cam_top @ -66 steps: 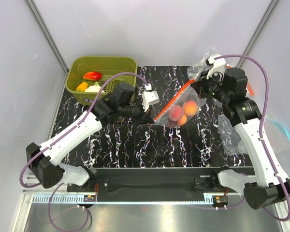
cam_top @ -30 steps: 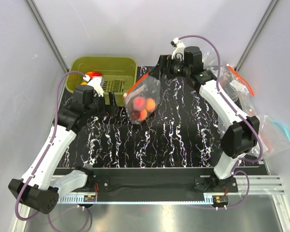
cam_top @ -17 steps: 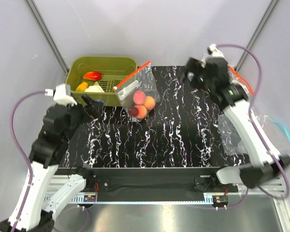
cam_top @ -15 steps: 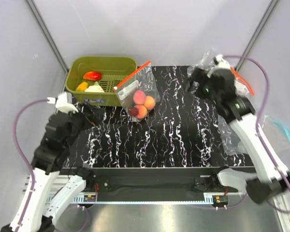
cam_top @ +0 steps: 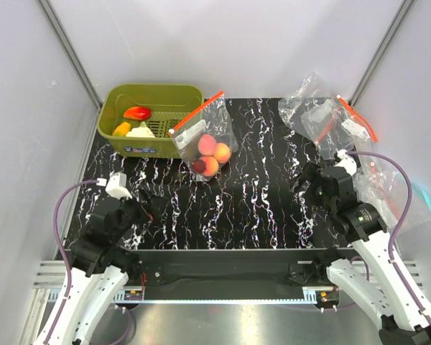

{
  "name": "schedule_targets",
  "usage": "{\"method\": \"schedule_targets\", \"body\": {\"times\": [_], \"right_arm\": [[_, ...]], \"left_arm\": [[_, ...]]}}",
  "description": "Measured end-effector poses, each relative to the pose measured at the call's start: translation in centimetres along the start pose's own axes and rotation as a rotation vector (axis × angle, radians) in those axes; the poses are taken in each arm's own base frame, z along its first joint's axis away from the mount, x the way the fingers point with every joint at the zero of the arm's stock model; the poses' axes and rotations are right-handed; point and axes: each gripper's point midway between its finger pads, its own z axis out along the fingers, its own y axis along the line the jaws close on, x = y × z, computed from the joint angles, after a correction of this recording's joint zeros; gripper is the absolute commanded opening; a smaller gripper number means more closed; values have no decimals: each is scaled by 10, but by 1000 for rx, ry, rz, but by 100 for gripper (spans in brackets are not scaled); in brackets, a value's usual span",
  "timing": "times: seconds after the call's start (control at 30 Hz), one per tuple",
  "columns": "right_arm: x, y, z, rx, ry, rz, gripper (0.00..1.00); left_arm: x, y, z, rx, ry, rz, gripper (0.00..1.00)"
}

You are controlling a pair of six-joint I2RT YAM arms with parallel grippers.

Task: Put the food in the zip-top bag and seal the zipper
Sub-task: Reset both arms

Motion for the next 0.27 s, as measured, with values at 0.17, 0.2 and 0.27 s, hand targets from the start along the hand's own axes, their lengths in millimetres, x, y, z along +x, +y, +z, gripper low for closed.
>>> {"method": "schedule_targets", "body": {"times": [0.17, 0.2, 0.27], "right_arm": [[9, -13, -5, 27, 3, 18, 100], [8, -13, -6, 25, -2, 21, 100], [8, -13, -7, 23, -7, 26, 100]], "left_arm": [[-2, -5, -1, 28, -16, -13, 99], [-2, -6, -1, 30, -14, -14, 99], [-1, -6, 0, 30, -5, -14, 99]]}}
